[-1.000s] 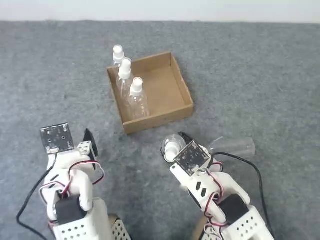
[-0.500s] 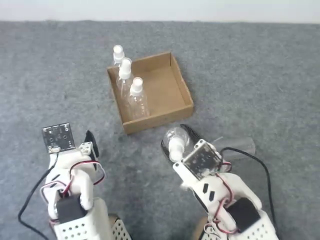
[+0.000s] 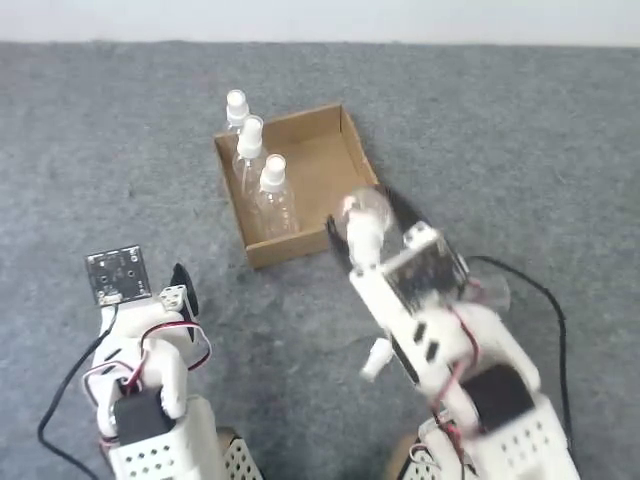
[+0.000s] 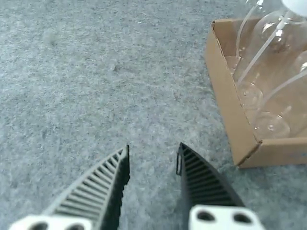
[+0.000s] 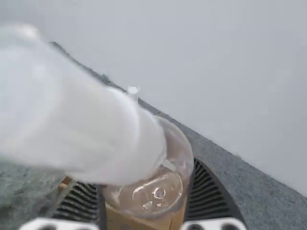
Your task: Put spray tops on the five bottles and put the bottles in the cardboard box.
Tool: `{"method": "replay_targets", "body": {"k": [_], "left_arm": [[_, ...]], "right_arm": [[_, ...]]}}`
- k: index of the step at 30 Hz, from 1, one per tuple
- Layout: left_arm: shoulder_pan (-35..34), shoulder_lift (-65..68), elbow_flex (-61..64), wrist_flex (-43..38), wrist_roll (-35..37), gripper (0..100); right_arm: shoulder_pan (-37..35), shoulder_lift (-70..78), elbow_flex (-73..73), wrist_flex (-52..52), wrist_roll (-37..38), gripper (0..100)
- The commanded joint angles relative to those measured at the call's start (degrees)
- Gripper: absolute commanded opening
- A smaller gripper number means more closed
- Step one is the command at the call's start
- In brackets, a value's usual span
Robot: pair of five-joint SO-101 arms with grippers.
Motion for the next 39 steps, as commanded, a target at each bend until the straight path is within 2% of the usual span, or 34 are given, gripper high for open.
{"method": "replay_targets", "body": {"k": [1,9,12,16,27,39], "left_arm": [[-0.18,-1.14,-0.4,-0.18,0.18,15],[-0.26,-1.23,-0.4,-0.09,0.18,15],[-1.93,-1.23,-0.4,-0.18,0.18,15],[-2.46,-1.23,-0.4,-0.18,0.18,15],[-2.37,-1.23,-0.4,-0.18,0.18,15],[-2.37,-1.23,-0.4,-0.18,0.18,15]], "right_arm": [[2.33,15.25,-10.2,-6.64,0.26,0.6],[3.38,37.85,-21.27,-14.9,0.09,0.6],[4.79,45.85,-26.81,-15.96,-3.69,0.6],[7.16,56.4,-35.78,-15.87,-8.53,0.6],[7.08,82.07,-57.05,-15.52,-16.53,0.6],[7.08,100.62,-68.92,-15.96,-19.43,0.6]]}}
